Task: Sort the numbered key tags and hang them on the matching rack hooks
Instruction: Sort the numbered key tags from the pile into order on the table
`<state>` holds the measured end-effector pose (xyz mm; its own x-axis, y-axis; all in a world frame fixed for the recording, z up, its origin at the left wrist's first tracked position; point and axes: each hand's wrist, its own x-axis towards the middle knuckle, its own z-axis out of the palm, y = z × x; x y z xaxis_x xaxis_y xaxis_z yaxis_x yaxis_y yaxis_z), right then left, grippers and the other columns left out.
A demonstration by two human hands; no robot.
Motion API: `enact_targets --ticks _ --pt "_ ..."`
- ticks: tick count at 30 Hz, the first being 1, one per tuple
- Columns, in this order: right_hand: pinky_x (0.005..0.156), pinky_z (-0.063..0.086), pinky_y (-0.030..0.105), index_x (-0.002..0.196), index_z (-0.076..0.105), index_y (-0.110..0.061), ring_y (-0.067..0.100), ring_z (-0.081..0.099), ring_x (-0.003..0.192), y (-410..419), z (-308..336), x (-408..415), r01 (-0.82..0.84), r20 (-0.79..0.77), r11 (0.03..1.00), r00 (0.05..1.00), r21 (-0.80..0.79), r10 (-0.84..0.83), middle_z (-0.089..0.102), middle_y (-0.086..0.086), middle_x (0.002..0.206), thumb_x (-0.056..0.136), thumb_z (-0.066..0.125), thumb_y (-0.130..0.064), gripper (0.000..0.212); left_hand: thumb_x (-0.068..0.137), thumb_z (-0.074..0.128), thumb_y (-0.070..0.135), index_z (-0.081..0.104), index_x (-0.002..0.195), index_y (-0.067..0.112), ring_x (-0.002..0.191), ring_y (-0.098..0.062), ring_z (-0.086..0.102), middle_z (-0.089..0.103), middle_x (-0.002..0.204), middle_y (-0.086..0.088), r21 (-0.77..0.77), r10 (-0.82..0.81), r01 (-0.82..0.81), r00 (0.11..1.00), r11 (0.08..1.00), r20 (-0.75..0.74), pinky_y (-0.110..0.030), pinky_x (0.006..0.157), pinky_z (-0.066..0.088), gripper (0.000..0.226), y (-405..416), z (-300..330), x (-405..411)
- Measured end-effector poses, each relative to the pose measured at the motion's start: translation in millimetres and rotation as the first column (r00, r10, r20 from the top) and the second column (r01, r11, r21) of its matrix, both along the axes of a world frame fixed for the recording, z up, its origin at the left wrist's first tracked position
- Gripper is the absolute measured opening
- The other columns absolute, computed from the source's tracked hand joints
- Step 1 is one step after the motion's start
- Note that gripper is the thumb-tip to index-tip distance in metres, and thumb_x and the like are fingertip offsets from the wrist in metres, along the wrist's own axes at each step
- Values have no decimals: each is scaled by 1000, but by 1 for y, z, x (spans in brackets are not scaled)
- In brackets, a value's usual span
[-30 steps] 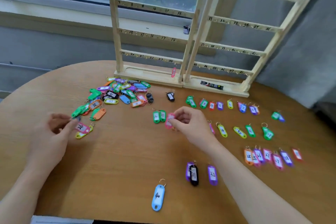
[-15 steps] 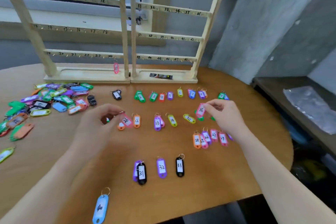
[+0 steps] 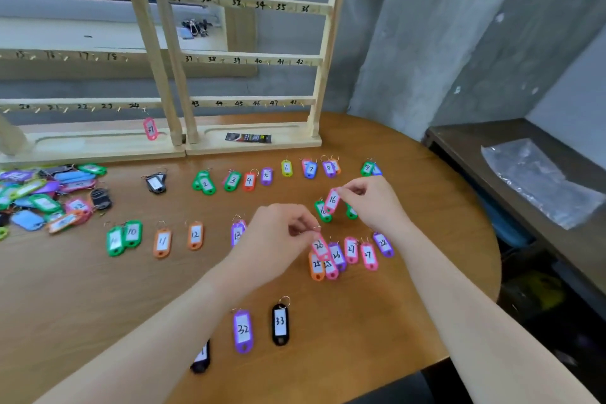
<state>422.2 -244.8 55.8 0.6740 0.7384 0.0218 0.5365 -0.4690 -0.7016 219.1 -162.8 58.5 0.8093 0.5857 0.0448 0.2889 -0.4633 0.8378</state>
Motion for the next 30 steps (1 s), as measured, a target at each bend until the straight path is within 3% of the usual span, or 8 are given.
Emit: enact_targets --ticks 5,8,11,13,19,22,26,30 --pt "53 38 8 83 80 -13 -9 55 58 9 -2 4 -32 28 999 999 -6 32 64 -12 63 94 70 -27 21 85 79 25 73 80 30 85 -4 67 73 72 15 -31 3 -6 996 1000 -90 -22 77 48 9 -5 -8 29" --pt "55 40 10 84 80 -13 -2 60 68 11 -5 5 -50 47 998 998 -47 52 69 -8 70 94 70 -27 20 86 78 22 75 83 26 79 -1 67 74 73 13 -31 -7 4 994 1000 -106 -20 77 49 5 -5 -9 36" --pt "73 55 32 81 80 -17 14 66 82 12 -11 6 -50 138 991 988 -125 68 73 -4 76 93 68 -32 22 87 76 23 74 84 28 76 5 61 71 77 14 24 -6 9 993 1000 -119 -9 67 41 6 -7 -11 41" --pt "75 55 37 81 79 -17 19 66 82 11 -11 5 -48 195 985 977 -168 81 72 -1 75 93 66 -33 24 87 76 24 73 81 31 74 3 55 66 76 15 61 -7 14 993 998 -120 -9 61 36 9 -8 -14 44" --pt "82 48 38 81 77 -16 24 63 84 10 -12 3 -52 324 969 937 -241 131 71 2 75 95 61 -33 28 87 76 30 68 78 33 95 -8 47 63 88 14 140 -48 69 988 988 -148 -14 71 31 12 -7 -20 50" --pt "87 47 38 83 78 -16 21 62 82 9 -12 4 -53 353 968 925 -245 140 71 -1 77 96 60 -33 27 88 75 30 67 80 32 97 -8 46 61 89 16 149 -71 95 985 984 -158 -25 79 36 12 -7 -19 50" --pt "91 46 37 89 78 -17 17 60 82 6 -11 4 -53 368 974 920 -220 133 71 -4 79 98 59 -35 27 89 73 30 65 79 34 90 -5 45 59 84 19 149 -97 123 981 981 -171 -29 80 34 14 -5 -16 51" --pt "90 47 38 89 78 -17 17 63 83 2 -12 2 -47 357 983 928 -180 110 70 -3 79 98 58 -33 26 90 72 32 64 77 33 98 -15 47 57 89 12 199 -143 195 959 960 -246 -36 90 39 15 -4 -12 56"
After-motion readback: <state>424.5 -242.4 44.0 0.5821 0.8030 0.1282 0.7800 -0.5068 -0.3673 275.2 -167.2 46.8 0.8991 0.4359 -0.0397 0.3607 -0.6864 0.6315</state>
